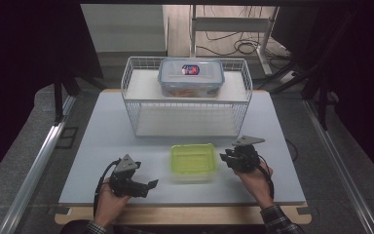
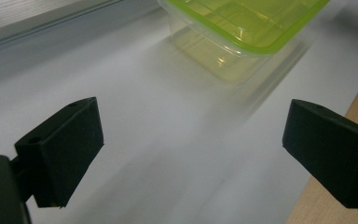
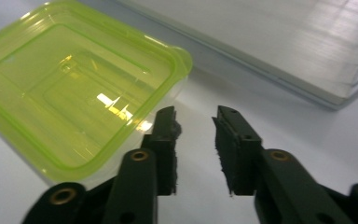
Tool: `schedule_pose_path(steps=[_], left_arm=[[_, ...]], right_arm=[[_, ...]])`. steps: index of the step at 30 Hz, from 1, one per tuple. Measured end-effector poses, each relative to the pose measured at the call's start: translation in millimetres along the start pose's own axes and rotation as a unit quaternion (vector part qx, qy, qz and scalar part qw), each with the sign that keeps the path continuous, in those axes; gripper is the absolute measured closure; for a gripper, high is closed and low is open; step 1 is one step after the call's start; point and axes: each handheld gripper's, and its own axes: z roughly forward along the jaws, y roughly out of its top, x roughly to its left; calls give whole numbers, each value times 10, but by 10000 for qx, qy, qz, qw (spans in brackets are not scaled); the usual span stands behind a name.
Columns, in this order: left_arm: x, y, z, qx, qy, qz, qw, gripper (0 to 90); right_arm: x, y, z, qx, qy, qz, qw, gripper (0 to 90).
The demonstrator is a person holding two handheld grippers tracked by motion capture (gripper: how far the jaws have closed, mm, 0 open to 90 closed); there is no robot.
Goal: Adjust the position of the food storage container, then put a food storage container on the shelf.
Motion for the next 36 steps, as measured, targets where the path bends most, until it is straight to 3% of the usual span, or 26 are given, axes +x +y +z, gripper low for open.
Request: schedule_pose_path(steps=[4, 7, 10, 13, 23, 29, 34, 36], left_arm=[[2, -2, 2, 5, 22, 13, 10000, 46], [4, -4, 3, 8, 31, 17, 10000, 45], [8, -5, 4, 4, 34, 8, 10000, 45], [8, -5, 4, 4, 36, 10, 10000, 45], [8, -7, 12, 14, 12, 21, 10000, 44], [6, -8, 24, 58, -1, 44, 10000, 43], [2, -8, 32, 78, -2, 47, 10000, 43], [-1, -7, 34, 88, 6, 51, 9999, 43]], right_arm=[[-29, -46, -88, -109, 36, -48, 9999, 469], [-56, -87, -103, -145, 247, -99, 9995, 286], [-84, -112, -100, -169, 268, -131, 9994, 199], [-106, -110, -86, -222, 363, 60, 9991, 138], [-99, -101, -19, -115, 539, 107, 9984, 63], [-89, -53, 44, 10, 837, 523, 9951, 39], [-122, -7, 96, 78, 1197, 985, 9879, 60], [-140, 13, 120, 105, 1353, 1225, 9831, 92]])
